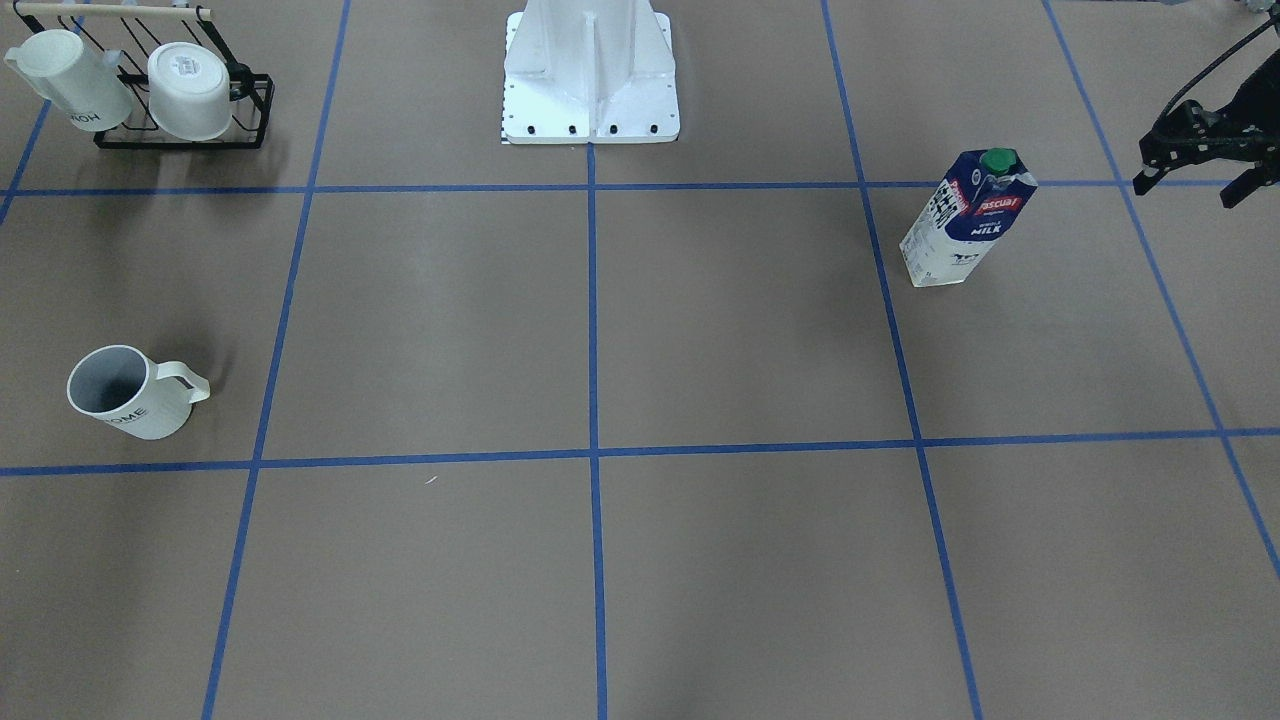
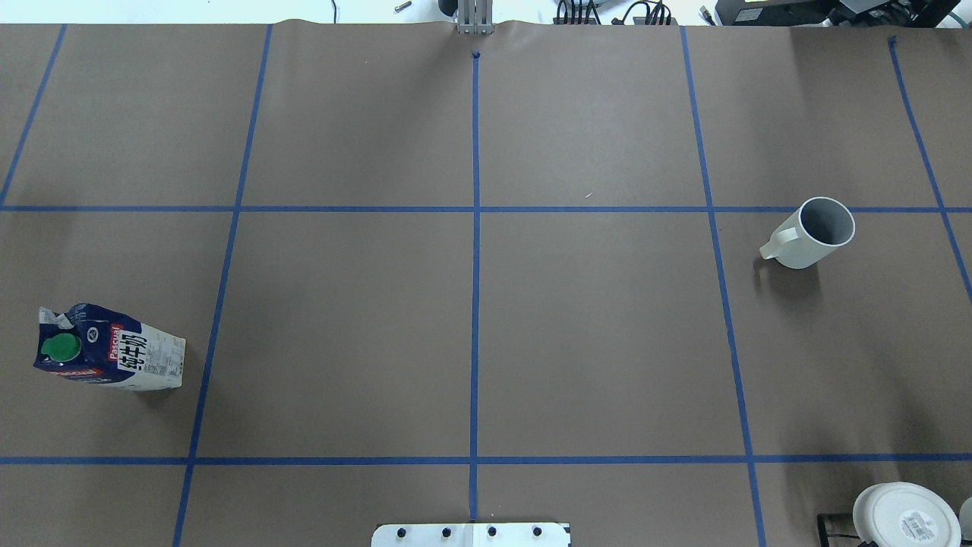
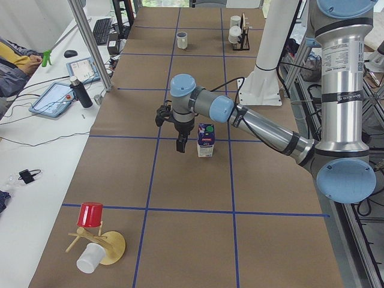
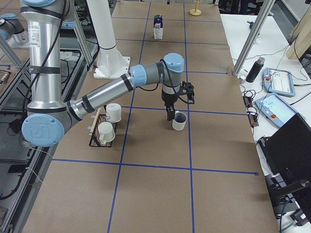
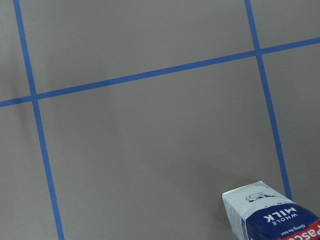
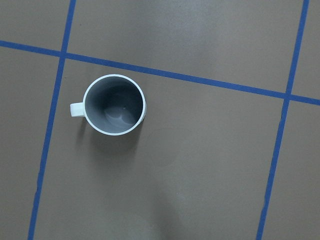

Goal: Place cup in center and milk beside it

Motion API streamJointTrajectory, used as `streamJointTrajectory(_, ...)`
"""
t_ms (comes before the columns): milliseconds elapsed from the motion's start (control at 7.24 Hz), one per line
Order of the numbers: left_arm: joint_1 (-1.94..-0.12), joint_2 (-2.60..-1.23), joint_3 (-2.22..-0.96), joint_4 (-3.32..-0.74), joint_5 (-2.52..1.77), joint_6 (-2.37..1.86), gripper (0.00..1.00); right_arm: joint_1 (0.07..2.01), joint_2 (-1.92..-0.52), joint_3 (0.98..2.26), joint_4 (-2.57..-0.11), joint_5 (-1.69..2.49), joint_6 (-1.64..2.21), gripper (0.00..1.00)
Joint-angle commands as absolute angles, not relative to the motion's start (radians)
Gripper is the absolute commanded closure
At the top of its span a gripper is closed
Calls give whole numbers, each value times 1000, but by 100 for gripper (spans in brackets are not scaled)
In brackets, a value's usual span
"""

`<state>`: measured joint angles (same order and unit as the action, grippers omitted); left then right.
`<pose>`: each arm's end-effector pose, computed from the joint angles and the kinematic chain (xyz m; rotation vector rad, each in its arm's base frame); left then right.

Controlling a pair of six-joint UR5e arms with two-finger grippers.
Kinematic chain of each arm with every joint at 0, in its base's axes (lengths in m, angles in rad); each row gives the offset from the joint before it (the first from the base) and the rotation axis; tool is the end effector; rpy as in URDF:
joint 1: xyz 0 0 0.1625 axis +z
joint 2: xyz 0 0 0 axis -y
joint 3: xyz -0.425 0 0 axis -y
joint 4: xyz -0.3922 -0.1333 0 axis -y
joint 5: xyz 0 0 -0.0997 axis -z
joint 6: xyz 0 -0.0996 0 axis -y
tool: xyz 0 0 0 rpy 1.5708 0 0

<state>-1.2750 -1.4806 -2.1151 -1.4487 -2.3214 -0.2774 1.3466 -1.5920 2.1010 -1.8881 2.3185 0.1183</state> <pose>0.0635 -0.4325 0.4501 0.0931 0.8028 0.1420 -0.0351 -0.4487 0.4490 0.0530 -0.7664 -0.1723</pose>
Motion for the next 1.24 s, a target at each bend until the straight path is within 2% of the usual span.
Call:
streamJointTrajectory(0,-1273,-1489,-2108,-1456,-2316,-351,2,1274,-1579,2076,-1869,2300,117,0)
streamJointTrajectory(138,-1273,-1493,-2105,-1457,-2316,-347,2,1200,-1554,2028,-1836,2216,120,0)
streamJointTrajectory(415,-1270,-1532,-2083,-1488,-2322,-338,3,1195,-1471,1848,-1722,2230,193,0)
streamJointTrajectory(691,-1273,-1534,-2088,-1497,-2327,-344,2,1189,-1467,1690,-1475,2302,343,0)
streamJointTrajectory(1106,-1281,-1502,-2079,-1494,-2386,-344,2,1115,-1463,1634,-1404,2290,423,0)
